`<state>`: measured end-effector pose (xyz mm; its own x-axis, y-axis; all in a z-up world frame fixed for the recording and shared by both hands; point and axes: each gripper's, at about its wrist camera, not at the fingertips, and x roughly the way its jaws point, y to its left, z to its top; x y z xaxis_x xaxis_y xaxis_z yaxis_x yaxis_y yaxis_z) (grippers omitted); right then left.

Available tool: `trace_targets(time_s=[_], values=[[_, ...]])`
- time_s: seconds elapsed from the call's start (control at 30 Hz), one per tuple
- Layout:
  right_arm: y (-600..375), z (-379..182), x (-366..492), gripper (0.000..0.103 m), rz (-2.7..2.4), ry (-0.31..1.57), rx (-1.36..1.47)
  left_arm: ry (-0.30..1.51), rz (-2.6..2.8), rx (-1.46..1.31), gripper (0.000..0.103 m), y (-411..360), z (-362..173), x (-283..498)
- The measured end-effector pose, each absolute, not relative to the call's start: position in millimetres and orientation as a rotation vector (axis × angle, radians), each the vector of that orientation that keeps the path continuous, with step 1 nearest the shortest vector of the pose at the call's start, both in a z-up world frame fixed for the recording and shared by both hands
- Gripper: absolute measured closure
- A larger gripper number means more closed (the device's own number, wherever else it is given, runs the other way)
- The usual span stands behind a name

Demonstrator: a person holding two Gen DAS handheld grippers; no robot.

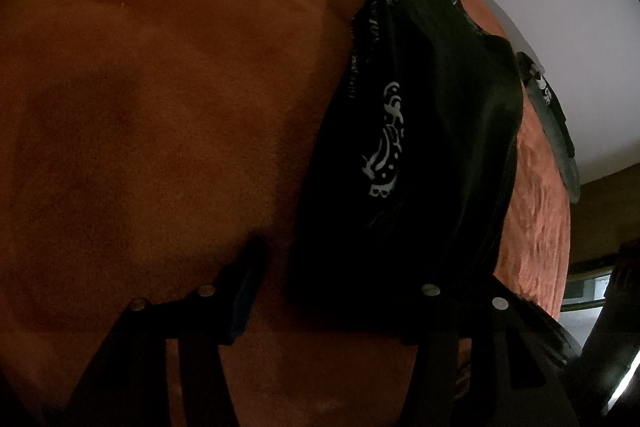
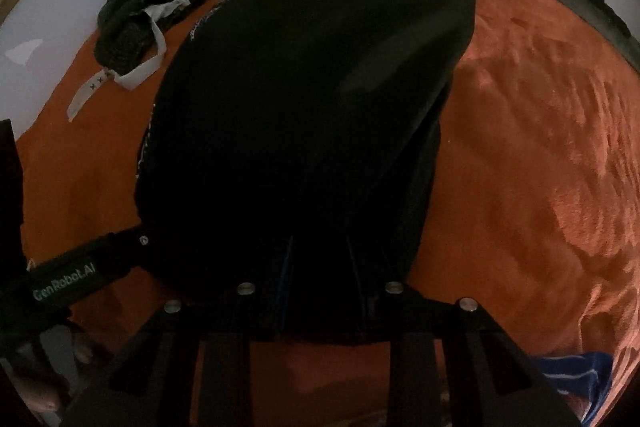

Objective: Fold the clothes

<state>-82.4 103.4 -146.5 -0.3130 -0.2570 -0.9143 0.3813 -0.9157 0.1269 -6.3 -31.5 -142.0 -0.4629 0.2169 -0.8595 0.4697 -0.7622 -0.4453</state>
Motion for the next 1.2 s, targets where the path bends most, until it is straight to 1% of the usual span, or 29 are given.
trace_targets(time_s=[0.3, 1.2], values=[[116.9, -147.8, -75.3, 0.078, -2.263, 0.064, 1.533, 1.002, -2.356, 1.537, 0.045, -32.7, -142.2, -8.6], [120.0, -150.3, -75.3, 0.078, -2.261, 0.055, 1.525, 1.005, -2.355, 1.544, 0.044, -31.3, -142.1, -10.6]])
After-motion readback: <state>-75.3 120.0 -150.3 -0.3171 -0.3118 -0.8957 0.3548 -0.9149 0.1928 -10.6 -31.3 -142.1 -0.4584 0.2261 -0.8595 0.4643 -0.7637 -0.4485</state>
